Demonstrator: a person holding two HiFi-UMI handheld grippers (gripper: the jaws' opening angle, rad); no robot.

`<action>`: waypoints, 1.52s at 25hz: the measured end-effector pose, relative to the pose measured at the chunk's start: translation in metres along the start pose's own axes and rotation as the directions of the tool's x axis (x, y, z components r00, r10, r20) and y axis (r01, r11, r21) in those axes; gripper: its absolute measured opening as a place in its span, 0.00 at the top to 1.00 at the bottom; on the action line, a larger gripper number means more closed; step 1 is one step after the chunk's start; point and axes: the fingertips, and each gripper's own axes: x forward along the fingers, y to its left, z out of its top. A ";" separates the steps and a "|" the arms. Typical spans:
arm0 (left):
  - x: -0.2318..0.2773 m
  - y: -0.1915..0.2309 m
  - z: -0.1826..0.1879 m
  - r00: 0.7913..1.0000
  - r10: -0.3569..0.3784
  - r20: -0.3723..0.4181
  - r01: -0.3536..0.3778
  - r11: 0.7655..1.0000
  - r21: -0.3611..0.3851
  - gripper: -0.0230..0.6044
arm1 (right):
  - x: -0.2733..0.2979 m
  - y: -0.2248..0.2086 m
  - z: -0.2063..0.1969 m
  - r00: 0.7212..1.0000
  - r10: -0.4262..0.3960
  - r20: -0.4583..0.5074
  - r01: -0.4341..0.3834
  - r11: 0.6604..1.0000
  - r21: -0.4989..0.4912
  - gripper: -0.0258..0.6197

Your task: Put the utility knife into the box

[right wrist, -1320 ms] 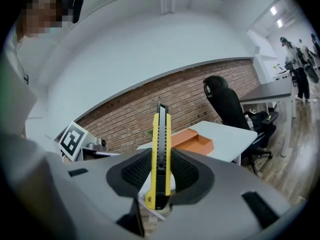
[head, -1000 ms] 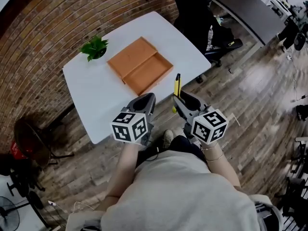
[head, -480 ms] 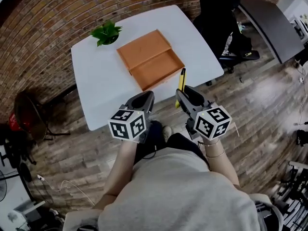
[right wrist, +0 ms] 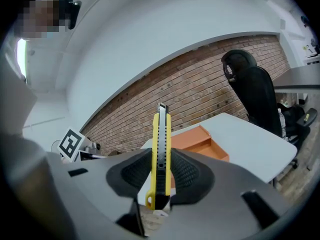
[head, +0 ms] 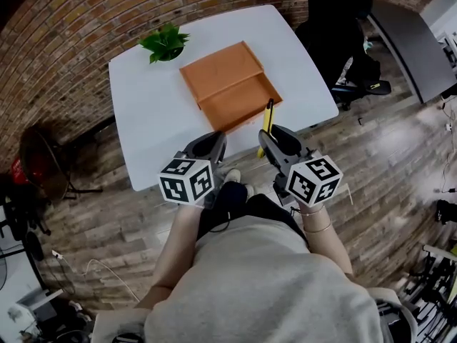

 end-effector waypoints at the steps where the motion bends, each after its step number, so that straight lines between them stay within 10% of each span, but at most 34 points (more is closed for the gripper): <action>1: 0.001 0.002 0.002 1.000 -0.002 0.001 0.002 1.000 -0.005 0.95 | 0.002 -0.001 0.003 1.000 -0.001 0.000 0.001 1.000 0.000 0.78; 25: 0.030 0.079 0.001 1.000 0.007 -0.024 -0.010 0.992 -0.122 0.95 | 0.115 -0.038 0.012 0.951 0.048 -0.304 -0.148 0.937 -0.316 0.78; 38: 0.040 0.104 -0.010 0.999 0.021 -0.029 -0.026 0.986 -0.163 0.95 | 0.169 -0.045 -0.024 0.818 0.066 -0.571 -0.460 0.672 -0.581 0.78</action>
